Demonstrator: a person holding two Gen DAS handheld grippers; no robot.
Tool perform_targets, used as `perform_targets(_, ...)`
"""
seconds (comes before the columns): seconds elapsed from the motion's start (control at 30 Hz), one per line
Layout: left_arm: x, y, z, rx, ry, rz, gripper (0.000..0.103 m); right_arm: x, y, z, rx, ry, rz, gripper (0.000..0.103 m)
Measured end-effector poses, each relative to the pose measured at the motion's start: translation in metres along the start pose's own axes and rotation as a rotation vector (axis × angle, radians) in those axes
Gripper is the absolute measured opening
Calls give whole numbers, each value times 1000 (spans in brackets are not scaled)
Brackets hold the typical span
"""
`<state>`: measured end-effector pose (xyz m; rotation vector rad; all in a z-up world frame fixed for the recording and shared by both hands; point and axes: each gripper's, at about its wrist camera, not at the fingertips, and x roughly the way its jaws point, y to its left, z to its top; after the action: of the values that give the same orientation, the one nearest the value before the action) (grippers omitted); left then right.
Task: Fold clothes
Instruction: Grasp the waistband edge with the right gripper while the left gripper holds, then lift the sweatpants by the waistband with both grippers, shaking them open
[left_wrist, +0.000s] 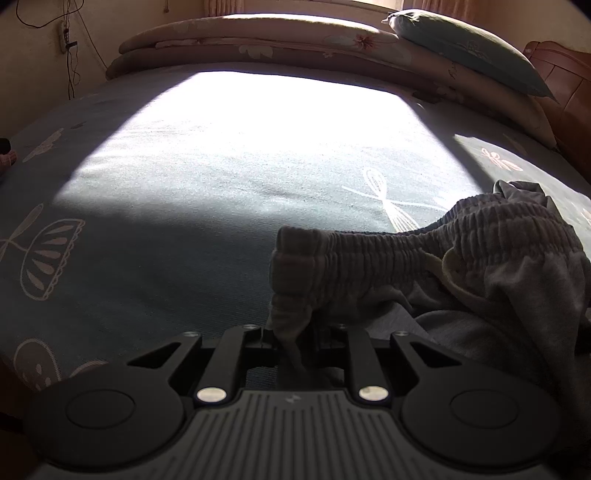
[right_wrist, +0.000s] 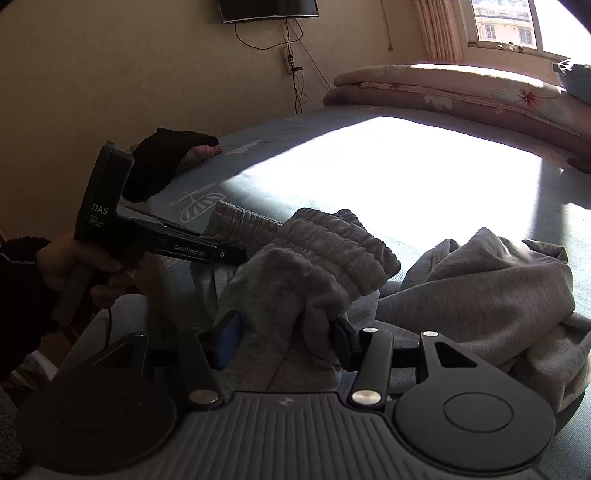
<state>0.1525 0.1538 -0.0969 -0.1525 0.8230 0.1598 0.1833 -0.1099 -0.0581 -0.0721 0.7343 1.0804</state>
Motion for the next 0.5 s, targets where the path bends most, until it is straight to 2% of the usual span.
perform_targets(0.1, 3, 0, 0, 4, 5, 0, 19, 5, -45, -1, 249, -47, 80, 63)
perform_targets(0.23, 7, 1, 1, -1, 11, -3, 19, 20, -83, -6, 447, -69, 206, 64)
perform_targets(0.3, 8, 3, 1, -5, 15, -6, 19, 22, -89, -5, 488, -93, 224, 64)
perform_targets(0.37, 9, 3, 2, -8, 16, -9, 19, 18, -84, -2, 457, -117, 202, 56)
perform_targets(0.43, 8, 3, 3, -9, 14, -11, 18, 12, -74, 2, 400, -137, 161, 37)
perform_targets(0.5, 4, 2, 5, -5, 1, -16, 15, 2, -62, 6, 333, -144, 101, 31)
